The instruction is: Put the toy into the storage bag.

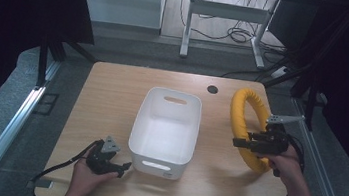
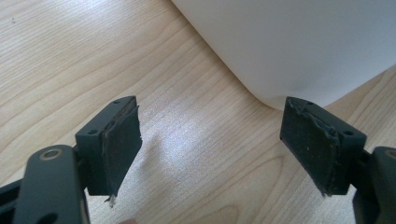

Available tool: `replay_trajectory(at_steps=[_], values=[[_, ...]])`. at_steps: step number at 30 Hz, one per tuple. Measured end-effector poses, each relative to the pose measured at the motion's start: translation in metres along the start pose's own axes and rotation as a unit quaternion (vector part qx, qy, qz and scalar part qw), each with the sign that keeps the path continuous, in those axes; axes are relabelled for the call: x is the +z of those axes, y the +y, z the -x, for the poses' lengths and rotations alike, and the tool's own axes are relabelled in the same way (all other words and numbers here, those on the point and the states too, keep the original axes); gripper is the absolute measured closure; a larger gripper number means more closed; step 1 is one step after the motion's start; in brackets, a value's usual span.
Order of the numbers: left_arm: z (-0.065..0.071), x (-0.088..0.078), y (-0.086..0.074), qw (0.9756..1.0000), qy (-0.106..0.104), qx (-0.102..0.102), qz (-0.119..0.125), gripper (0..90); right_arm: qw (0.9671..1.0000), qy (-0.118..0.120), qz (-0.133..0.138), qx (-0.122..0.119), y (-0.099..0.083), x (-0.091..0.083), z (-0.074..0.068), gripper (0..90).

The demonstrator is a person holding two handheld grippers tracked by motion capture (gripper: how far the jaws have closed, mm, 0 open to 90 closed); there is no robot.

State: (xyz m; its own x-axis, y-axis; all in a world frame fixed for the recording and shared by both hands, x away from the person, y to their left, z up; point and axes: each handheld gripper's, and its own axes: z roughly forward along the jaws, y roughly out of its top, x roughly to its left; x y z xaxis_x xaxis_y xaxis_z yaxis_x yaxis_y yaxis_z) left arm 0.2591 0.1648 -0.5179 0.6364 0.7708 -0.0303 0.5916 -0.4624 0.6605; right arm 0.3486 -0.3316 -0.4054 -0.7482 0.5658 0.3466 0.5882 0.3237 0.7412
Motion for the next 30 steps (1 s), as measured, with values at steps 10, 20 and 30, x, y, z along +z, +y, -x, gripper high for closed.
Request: replay_trajectory(at_steps=[10,20,30], values=[[0.000,0.000,0.000,1.0000,0.001,0.000,0.000,20.4,0.9996,0.002,0.028,0.001,0.001,-0.004,0.001,51.0],[0.000,0.000,0.000,1.0000,0.002,0.001,-0.002,20.4,0.9978,-0.003,0.067,0.004,0.010,-0.012,0.000,51.0],[-0.001,0.000,0.000,1.0000,0.001,0.002,-0.001,20.4,0.9958,0.001,0.090,-0.013,0.019,-0.012,-0.008,50.9]])
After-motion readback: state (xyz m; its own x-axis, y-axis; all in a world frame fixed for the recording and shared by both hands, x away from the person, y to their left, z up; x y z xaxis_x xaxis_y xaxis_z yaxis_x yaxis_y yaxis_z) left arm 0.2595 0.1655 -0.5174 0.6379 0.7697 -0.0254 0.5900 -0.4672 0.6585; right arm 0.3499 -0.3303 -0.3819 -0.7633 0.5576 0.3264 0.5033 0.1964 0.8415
